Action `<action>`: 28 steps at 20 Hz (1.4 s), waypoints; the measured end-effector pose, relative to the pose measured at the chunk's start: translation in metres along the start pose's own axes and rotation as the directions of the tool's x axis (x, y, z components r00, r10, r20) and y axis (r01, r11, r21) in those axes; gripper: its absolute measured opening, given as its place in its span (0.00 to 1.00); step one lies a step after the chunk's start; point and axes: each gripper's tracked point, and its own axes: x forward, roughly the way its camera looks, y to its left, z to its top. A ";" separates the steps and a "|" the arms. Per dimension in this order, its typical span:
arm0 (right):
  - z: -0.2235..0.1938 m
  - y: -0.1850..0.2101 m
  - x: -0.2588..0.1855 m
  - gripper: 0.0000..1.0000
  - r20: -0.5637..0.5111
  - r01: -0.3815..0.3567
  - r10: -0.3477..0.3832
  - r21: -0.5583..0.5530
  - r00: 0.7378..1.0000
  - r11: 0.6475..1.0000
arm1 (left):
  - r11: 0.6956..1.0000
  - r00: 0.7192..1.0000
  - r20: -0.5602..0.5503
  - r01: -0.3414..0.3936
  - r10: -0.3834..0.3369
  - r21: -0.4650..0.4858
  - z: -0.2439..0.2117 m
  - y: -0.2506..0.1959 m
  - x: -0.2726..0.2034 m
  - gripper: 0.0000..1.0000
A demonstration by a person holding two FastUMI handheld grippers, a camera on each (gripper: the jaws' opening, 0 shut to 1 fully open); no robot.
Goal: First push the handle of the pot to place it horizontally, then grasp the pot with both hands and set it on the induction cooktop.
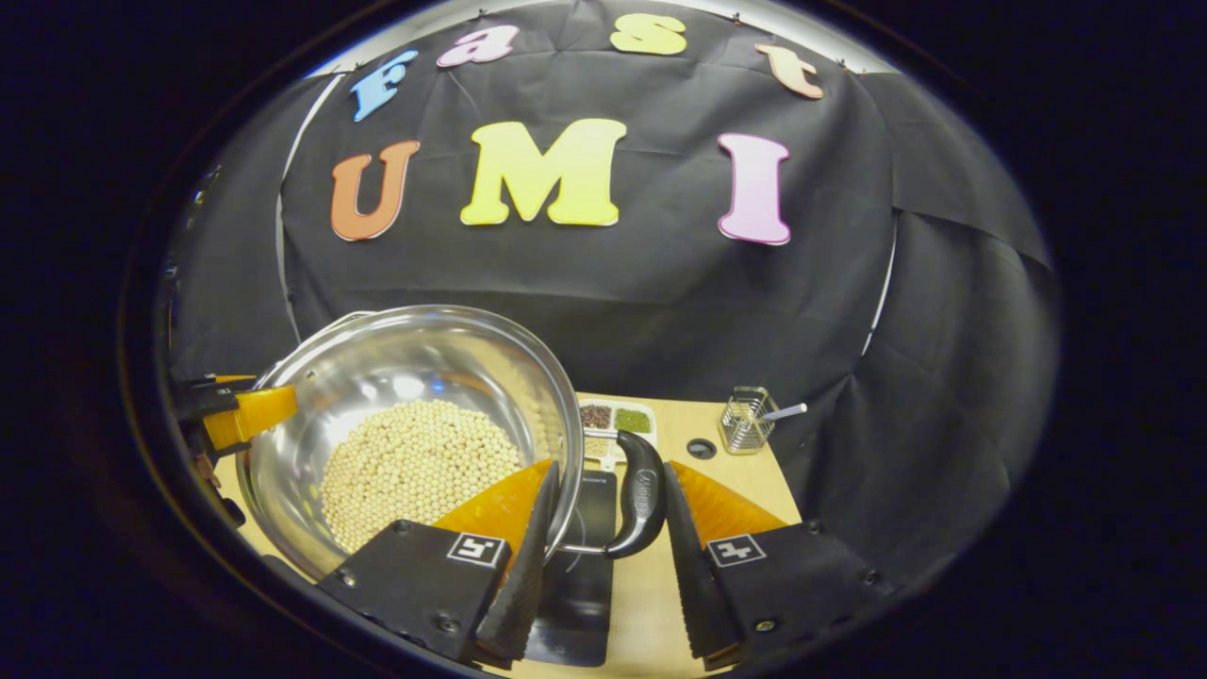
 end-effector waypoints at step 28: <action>-0.104 -0.027 0.097 0.64 -0.084 -0.021 0.030 0.109 0.996 0.994 | 0.999 0.996 -0.093 0.001 -0.005 -0.036 -0.114 -0.026 0.090 0.61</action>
